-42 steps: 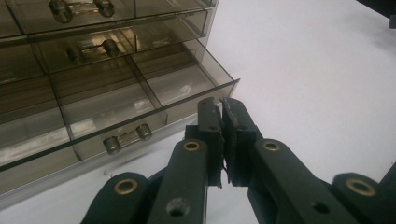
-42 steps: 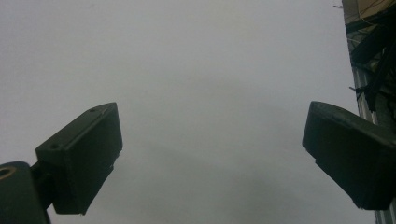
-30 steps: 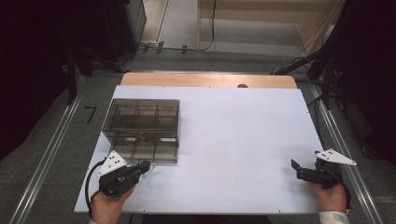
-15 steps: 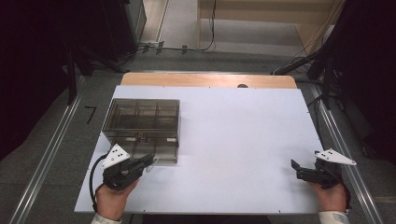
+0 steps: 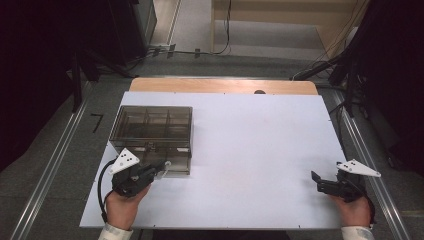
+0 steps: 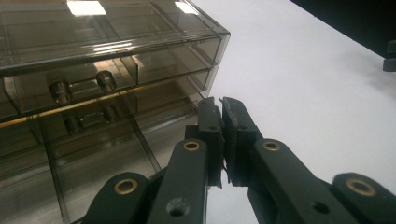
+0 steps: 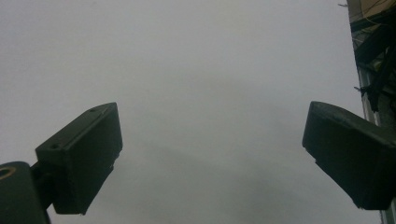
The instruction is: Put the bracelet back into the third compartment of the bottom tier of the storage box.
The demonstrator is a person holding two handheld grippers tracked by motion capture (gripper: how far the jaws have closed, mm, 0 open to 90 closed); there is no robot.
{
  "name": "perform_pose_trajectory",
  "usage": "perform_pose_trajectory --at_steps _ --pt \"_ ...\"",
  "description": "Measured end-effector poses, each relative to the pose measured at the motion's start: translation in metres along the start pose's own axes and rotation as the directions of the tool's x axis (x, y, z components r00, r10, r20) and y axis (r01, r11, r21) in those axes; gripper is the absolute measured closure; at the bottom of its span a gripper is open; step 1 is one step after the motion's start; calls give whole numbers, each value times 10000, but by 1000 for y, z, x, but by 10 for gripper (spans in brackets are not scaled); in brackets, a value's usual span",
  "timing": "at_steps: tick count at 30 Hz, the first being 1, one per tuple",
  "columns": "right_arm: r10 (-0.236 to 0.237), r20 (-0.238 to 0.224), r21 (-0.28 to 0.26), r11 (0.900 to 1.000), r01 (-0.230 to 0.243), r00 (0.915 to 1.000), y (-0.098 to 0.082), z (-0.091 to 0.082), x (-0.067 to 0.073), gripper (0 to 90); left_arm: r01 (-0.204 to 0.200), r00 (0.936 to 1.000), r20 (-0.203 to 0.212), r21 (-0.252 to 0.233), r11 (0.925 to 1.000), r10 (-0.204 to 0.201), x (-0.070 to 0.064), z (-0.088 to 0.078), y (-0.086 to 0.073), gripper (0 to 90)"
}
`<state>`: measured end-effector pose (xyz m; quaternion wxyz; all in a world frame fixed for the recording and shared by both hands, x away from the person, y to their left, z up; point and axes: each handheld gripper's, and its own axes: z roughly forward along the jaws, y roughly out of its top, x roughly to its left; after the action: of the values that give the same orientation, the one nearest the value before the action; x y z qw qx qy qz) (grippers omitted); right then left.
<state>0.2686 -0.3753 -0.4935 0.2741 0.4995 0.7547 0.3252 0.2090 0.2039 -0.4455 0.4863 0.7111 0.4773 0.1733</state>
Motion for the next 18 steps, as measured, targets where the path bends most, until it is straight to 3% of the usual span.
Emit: perform_pose_trajectory --at_steps 18 --pt "-59 14 31 10000 59 10000 0 1 1 36 -4 10000 -70 -129 9999 3 2 15 9 879"
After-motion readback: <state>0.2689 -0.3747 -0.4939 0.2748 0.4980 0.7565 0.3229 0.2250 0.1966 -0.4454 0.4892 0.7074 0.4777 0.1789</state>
